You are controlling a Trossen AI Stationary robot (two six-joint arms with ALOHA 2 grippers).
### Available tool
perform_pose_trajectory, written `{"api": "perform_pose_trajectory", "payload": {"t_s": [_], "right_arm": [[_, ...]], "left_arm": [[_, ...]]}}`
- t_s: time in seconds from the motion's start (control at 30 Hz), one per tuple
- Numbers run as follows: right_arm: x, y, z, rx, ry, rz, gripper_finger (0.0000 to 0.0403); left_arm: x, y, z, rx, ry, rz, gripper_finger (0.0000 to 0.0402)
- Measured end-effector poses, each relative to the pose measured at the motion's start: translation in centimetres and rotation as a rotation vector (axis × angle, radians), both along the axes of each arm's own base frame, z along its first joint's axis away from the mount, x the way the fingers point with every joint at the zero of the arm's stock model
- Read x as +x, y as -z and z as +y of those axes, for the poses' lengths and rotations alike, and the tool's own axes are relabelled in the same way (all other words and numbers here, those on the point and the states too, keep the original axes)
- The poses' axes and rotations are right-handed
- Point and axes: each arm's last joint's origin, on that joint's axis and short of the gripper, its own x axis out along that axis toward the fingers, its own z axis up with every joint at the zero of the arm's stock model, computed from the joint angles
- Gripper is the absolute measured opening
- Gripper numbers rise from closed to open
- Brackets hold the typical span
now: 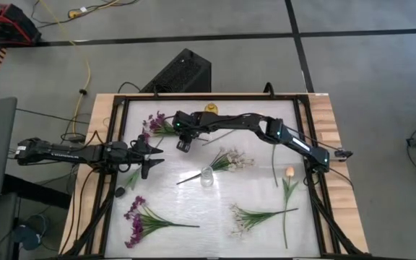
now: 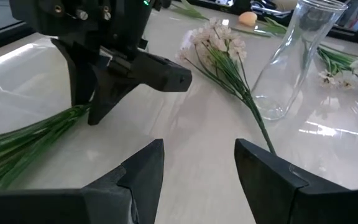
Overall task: Sort flowers into vase by color
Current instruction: Put the top purple flowers into the yellow vase
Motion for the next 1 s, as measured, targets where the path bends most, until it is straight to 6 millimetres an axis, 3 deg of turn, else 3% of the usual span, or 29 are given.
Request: {"api": "perform_pose_trajectory", "payload": {"t_s": [0.13,0.37,0.63,1.0], "right_arm": [[0.0,0.1,0.6,0.024,-0.032,0.010,0.0030],[-0.3,-1.4,1.3,0.087,0.027,-0.011,0.0030],[-1.0,-9.2,1.4,0.045,0.020,-0.227,0.0025],[-1.8,-15.3,-1.2,-0.020,-0.037,-0.519,0.0025]], "left_arm": [[0.0,0.0,0.0,0.000,-0.002,0.000,0.0185],[0.0,0.0,0.0,-0.010,-0.005,-0.001,0.0185],[0.0,0.1,0.0,-0.027,-0.006,0.004,0.0185],[-0.1,0.3,-0.2,-0.099,0.038,0.015,0.0185]]}}
